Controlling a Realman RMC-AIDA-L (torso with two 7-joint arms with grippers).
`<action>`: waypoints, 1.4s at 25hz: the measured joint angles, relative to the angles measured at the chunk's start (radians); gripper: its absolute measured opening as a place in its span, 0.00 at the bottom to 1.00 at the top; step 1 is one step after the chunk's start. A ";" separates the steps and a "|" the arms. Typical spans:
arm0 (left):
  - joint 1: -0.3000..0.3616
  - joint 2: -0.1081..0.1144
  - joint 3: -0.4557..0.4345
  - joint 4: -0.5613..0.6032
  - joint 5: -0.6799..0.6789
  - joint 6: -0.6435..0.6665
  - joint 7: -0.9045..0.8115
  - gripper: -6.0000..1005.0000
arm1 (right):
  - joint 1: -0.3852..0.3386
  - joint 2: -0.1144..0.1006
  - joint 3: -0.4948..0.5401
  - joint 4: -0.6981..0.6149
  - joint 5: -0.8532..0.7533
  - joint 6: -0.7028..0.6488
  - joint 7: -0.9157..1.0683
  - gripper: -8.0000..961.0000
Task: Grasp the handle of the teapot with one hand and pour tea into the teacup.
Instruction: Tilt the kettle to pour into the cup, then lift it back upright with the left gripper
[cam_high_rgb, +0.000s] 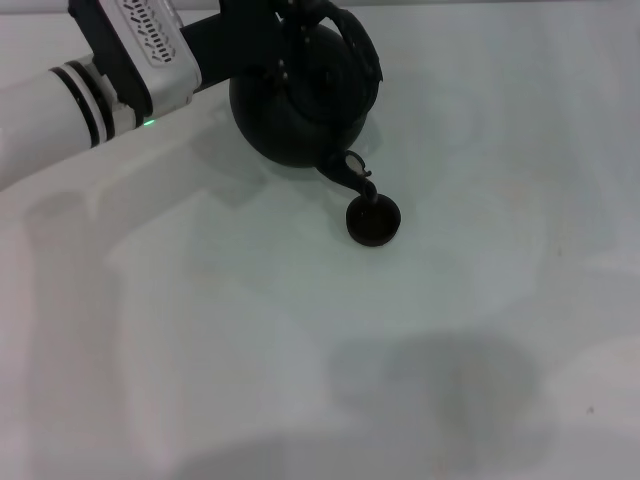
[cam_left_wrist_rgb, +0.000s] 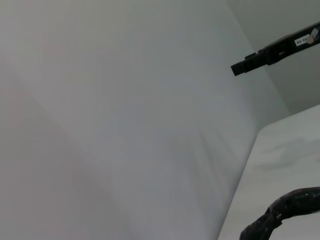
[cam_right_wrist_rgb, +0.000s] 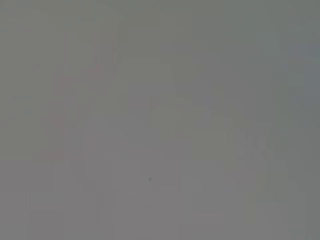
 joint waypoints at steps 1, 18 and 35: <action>-0.002 0.000 0.001 0.000 0.000 -0.003 0.001 0.11 | 0.000 0.000 0.000 0.000 0.000 0.000 0.000 0.73; -0.029 0.006 0.016 0.000 0.028 -0.012 0.002 0.11 | 0.001 0.000 0.002 0.006 0.001 0.000 0.000 0.73; -0.039 0.013 0.016 -0.002 0.059 -0.019 0.027 0.11 | -0.008 0.001 0.000 0.010 0.002 0.000 0.016 0.73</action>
